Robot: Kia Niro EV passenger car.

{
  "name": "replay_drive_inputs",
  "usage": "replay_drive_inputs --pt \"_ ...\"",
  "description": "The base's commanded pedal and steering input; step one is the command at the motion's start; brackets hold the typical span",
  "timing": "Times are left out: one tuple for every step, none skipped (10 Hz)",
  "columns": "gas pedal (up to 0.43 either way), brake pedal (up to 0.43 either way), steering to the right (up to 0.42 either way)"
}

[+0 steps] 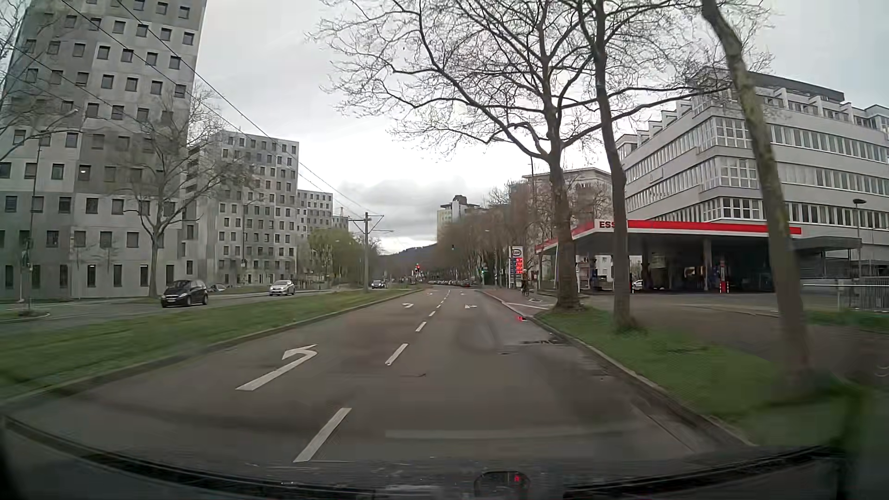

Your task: Follow the waypoints while adhering to traffic rules and regulations

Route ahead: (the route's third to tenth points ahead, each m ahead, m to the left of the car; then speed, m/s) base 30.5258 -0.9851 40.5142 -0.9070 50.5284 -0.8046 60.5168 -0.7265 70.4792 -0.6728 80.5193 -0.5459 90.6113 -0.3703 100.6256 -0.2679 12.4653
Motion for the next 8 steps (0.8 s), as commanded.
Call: replay_drive_inputs --pt "0.13 0.0 0.0" --pt "0.13 0.0 0.0" --pt "0.13 0.0 0.0" --pt "0.13 0.0 0.0" --pt "0.13 0.0 0.0" --pt "0.13 0.0 0.0" --pt "0.13 0.0 0.001" --pt "0.13 0.0 0.002"
